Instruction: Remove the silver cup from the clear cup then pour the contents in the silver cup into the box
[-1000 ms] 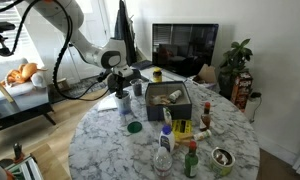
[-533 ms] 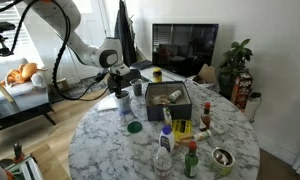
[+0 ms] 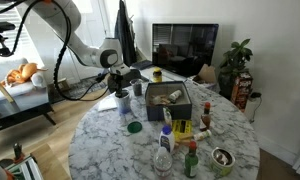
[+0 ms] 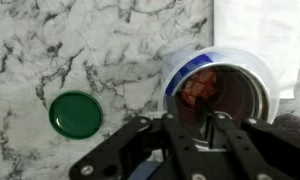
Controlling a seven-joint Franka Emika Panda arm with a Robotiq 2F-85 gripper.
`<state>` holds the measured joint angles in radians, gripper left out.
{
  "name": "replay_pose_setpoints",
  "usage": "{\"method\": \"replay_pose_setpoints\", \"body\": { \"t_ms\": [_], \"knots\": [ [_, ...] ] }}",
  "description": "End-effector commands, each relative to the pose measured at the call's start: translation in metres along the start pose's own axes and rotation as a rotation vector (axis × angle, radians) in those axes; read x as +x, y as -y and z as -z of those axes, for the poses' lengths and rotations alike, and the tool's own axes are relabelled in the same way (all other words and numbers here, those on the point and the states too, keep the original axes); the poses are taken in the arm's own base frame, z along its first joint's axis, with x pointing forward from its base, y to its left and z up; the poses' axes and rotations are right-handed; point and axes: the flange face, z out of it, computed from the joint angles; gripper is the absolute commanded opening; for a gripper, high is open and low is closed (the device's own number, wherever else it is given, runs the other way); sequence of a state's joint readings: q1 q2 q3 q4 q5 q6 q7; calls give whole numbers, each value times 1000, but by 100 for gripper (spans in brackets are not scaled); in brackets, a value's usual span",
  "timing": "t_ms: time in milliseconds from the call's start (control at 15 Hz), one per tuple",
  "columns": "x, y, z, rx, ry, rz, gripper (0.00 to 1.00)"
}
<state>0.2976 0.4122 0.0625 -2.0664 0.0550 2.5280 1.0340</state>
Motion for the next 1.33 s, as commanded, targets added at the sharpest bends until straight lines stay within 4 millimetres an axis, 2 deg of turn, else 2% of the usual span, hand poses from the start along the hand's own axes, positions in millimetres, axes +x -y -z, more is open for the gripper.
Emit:
{"method": "replay_pose_setpoints", "body": {
  "t_ms": [0, 133, 200, 267, 333, 467, 533, 600, 667, 800, 933, 1000, 1133, 1267],
  "knots": [
    [4, 1, -12, -11, -12, -14, 38],
    [5, 1, -12, -16, -13, -15, 40],
    [5, 1, -11, -19, -16, -15, 46],
    [4, 2, -9, -14, -15, -12, 45],
    [2, 3, -5, -9, -19, -7, 54],
    [-1, 7, 5, 1, -31, 11, 55],
    [-3, 10, 9, 0, -39, 26, 67],
    [-4, 13, 11, 2, -48, 38, 69],
    [-6, 16, 14, 5, -50, 52, 67],
    [-10, 22, 19, 2, -62, 95, 78],
    [-14, 27, 19, -22, -76, 157, 76],
    [-17, 30, 20, -32, -80, 198, 79],
    [-22, 32, 14, -71, -72, 289, 68],
    [-25, 33, 11, -104, -66, 375, 67]
  ]
}}
